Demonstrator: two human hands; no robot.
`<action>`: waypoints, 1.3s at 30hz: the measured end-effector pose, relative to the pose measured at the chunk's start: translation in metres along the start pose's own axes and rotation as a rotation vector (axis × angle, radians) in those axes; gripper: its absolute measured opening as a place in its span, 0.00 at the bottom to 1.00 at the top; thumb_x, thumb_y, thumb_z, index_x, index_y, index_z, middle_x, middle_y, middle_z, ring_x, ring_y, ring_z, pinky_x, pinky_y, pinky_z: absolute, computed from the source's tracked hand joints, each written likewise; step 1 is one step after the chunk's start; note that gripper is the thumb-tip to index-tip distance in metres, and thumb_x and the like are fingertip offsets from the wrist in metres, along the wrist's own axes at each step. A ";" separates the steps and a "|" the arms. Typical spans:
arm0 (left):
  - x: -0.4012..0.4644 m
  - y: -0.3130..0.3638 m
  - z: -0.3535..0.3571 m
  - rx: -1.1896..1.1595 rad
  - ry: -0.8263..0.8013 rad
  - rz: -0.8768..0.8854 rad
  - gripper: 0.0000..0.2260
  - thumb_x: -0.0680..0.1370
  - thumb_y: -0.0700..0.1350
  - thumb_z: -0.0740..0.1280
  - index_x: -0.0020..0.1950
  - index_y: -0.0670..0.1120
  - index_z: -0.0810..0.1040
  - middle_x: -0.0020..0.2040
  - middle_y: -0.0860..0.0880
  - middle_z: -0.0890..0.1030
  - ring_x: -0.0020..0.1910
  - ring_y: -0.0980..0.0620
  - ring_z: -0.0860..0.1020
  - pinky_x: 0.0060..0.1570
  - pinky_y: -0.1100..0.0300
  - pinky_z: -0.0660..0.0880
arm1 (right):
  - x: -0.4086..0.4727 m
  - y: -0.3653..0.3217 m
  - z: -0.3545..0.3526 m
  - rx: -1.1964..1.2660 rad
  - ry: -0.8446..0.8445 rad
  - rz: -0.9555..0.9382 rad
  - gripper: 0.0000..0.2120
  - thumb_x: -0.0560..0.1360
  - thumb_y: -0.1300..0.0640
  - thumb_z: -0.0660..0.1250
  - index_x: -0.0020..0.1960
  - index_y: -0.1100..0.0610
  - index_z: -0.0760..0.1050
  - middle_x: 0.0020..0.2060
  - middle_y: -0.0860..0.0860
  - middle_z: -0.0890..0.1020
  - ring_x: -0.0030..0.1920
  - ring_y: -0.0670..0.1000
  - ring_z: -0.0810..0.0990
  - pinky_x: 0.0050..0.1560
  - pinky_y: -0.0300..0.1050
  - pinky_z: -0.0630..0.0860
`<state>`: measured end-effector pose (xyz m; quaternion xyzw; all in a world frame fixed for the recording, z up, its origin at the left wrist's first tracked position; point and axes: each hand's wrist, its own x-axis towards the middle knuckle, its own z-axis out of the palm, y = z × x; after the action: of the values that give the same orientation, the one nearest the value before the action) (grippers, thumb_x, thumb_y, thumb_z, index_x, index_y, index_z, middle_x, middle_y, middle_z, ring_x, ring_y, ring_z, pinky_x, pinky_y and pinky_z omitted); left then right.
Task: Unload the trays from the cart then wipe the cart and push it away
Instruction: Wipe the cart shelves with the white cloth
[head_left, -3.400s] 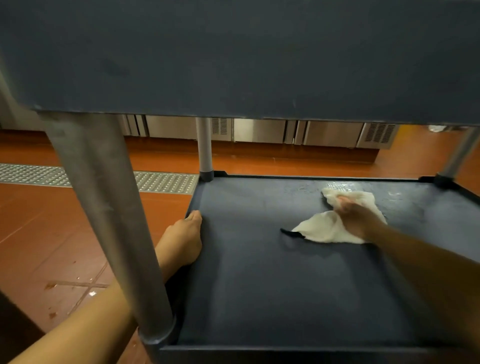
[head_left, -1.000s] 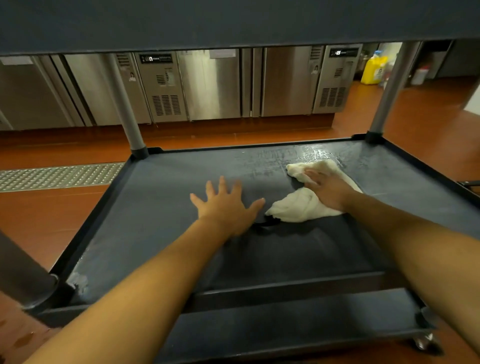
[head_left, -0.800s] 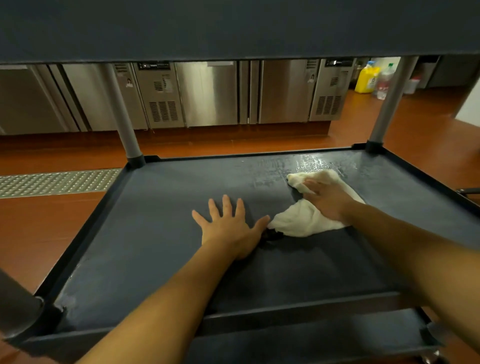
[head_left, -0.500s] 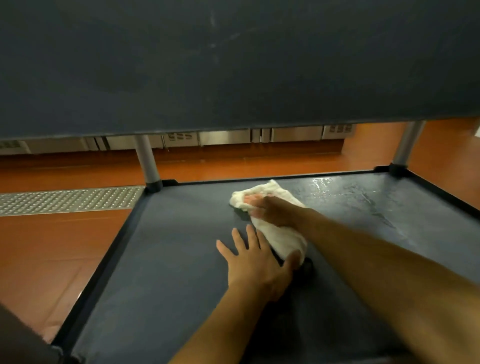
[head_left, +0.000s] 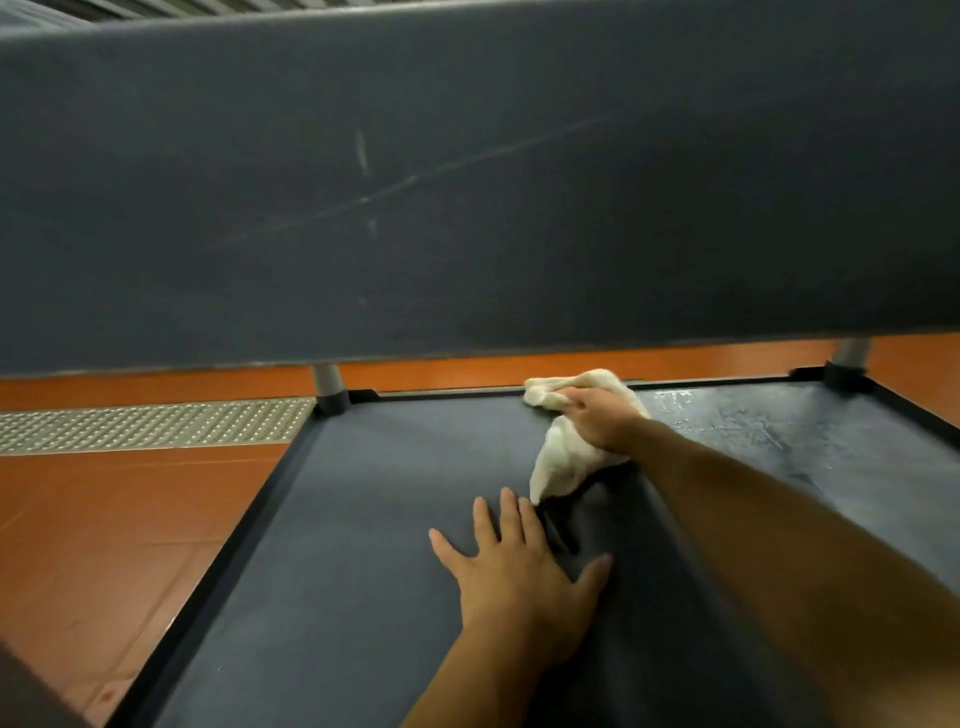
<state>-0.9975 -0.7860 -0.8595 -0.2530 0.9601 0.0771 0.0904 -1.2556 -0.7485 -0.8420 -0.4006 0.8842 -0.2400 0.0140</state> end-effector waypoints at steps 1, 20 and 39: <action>0.001 -0.002 0.000 0.000 0.001 0.002 0.49 0.72 0.79 0.41 0.84 0.49 0.40 0.84 0.50 0.38 0.82 0.42 0.35 0.67 0.23 0.31 | -0.008 0.041 -0.010 -0.043 0.060 0.011 0.13 0.82 0.50 0.65 0.61 0.50 0.84 0.63 0.42 0.82 0.67 0.43 0.78 0.74 0.43 0.68; -0.005 0.008 0.008 -0.060 0.044 -0.010 0.52 0.67 0.81 0.31 0.84 0.50 0.42 0.84 0.54 0.39 0.82 0.46 0.38 0.70 0.22 0.38 | -0.133 0.038 -0.008 -0.173 -0.170 -0.059 0.22 0.85 0.49 0.57 0.77 0.50 0.69 0.77 0.49 0.70 0.77 0.50 0.65 0.79 0.50 0.58; -0.005 0.025 0.008 -0.035 0.053 -0.085 0.49 0.72 0.79 0.41 0.84 0.50 0.39 0.84 0.54 0.39 0.82 0.45 0.37 0.71 0.23 0.40 | -0.062 0.144 -0.067 -0.111 0.054 0.337 0.22 0.86 0.46 0.52 0.76 0.50 0.70 0.75 0.49 0.73 0.74 0.55 0.70 0.78 0.53 0.60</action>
<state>-1.0041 -0.7607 -0.8637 -0.2968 0.9491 0.0833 0.0639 -1.3291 -0.5948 -0.8564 -0.2404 0.9507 -0.1955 0.0080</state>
